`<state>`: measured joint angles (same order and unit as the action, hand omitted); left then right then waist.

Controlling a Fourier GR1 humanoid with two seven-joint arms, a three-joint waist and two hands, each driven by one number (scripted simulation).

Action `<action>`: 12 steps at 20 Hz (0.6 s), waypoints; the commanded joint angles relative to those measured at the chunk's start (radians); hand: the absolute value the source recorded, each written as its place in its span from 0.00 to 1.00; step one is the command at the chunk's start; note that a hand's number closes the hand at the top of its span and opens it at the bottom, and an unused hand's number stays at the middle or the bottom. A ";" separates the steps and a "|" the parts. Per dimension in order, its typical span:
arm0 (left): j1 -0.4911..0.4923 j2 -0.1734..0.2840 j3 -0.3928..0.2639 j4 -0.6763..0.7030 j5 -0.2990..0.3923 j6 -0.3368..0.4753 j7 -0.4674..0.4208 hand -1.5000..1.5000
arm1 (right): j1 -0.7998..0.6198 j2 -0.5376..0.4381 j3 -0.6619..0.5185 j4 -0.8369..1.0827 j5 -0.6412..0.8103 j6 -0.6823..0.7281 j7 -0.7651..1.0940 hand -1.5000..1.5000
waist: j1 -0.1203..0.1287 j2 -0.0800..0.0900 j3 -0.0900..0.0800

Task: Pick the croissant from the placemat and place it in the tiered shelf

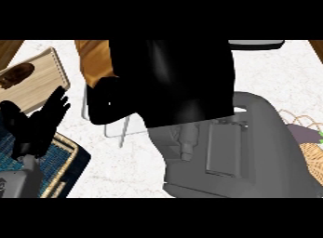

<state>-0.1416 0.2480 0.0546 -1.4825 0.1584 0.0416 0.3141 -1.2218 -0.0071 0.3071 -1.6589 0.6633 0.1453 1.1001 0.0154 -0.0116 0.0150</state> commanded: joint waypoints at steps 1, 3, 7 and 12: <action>0.079 -0.042 -0.023 0.091 0.007 -0.006 0.027 0.50 | -0.067 -0.002 -0.051 0.139 -0.016 0.051 0.031 1.00 | 0.002 0.017 -0.018; 0.085 -0.026 -0.005 0.125 0.008 -0.027 -0.011 0.50 | -0.105 -0.013 -0.070 0.160 -0.028 0.087 0.032 1.00 | -0.008 0.016 -0.018; 0.133 -0.047 -0.031 0.055 -0.008 -0.007 0.012 0.50 | -0.094 0.007 -0.064 0.207 -0.004 0.045 -0.001 1.00 | -0.001 0.011 -0.016; 0.100 -0.027 -0.011 0.095 0.005 -0.048 -0.019 0.50 | -0.093 0.001 -0.074 0.368 0.038 -0.016 -0.138 1.00 | 0.008 0.022 -0.018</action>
<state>-0.1311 0.2453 0.0613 -1.4939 0.1620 0.0207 0.3025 -1.3061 -0.0117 0.2342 -1.3846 0.6759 0.1569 0.9927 0.0153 -0.0054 0.0182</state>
